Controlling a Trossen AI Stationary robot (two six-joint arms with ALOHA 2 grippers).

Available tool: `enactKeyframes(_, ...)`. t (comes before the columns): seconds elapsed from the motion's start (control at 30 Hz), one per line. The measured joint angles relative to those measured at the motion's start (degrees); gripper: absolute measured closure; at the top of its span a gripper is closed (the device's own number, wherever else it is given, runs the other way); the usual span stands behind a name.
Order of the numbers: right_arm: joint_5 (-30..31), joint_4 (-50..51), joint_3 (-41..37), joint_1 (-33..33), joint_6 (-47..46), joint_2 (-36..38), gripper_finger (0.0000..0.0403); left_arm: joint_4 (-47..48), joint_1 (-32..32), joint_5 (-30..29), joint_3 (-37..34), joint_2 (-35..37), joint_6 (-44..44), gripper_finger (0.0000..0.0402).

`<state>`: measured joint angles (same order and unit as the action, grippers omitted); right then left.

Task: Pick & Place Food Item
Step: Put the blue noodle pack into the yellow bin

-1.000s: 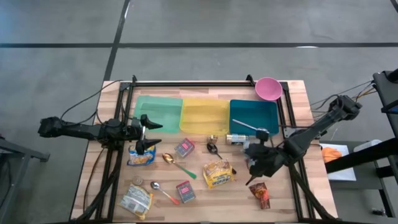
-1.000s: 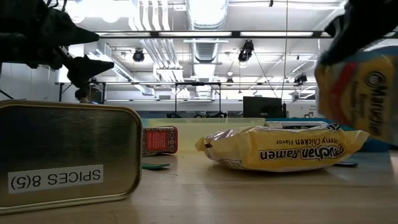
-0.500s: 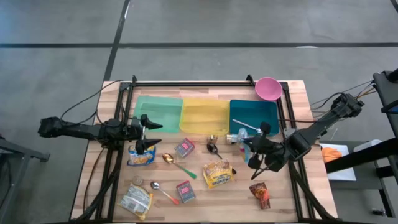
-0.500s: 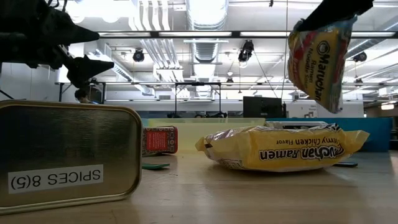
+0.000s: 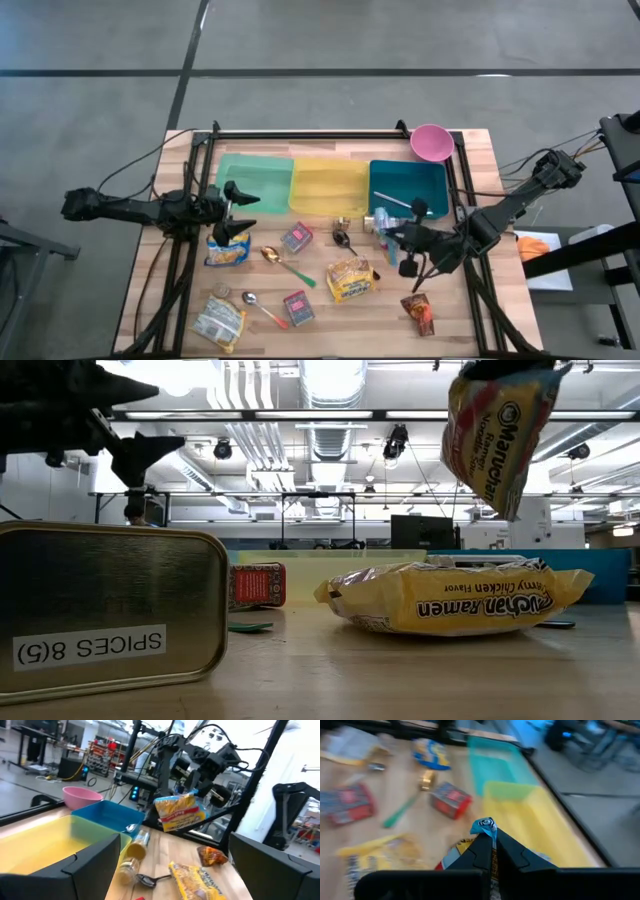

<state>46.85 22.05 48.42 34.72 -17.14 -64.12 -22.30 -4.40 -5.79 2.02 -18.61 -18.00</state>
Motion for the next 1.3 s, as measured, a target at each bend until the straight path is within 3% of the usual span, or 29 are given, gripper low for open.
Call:
enactKeyframes(0.13, -7.5, -6.7, 0.0, -0.9, 5.4, 0.0, 0.0395, -0.2, 0.0, 0.5, 0.0, 0.0, 0.0, 0.0021)
enactKeyframes(0.4, -10.9, -17.3, 0.0, -6.2, 17.9, 0.0, 0.0395, -2.3, 0.0, 0.6, 0.0, 0.0, 0.0, 0.0021)
enactKeyframes(0.53, -12.8, -19.6, 0.0, -13.5, 20.5, 0.0, 0.0395, -2.3, 0.0, 0.4, 0.0, 0.0, 0.0, 0.0021)
enactKeyframes(0.8, -26.1, -26.8, 0.0, -32.3, 16.4, -1.2, 0.0395, -1.9, 0.0, -2.2, 0.0, 0.0, -1.8, 0.0021)
enactKeyframes(0.9, -31.5, -26.9, 0.4, -38.2, 12.0, -2.6, 0.0395, -0.4, 0.0, -2.2, 0.2, 0.0, -4.1, 0.0021)
enactKeyframes(1.07, -38.3, -26.0, 2.3, -44.8, 7.3, -7.2, 0.0395, 15.3, 0.0, -4.9, 7.5, -1.8, -6.7, 0.0021)
enactKeyframes(1.17, -39.6, -20.7, 5.9, -47.4, 6.1, -11.1, 0.0395, 20.7, 0.0, -6.6, 10.9, -4.9, -7.0, 0.0021)
enactKeyframes(1.3, -39.5, -9.7, 12.9, -49.6, 5.3, -17.8, 0.0395, 21.1, 0.0, -6.7, 12.1, -9.3, -7.0, 0.0021)
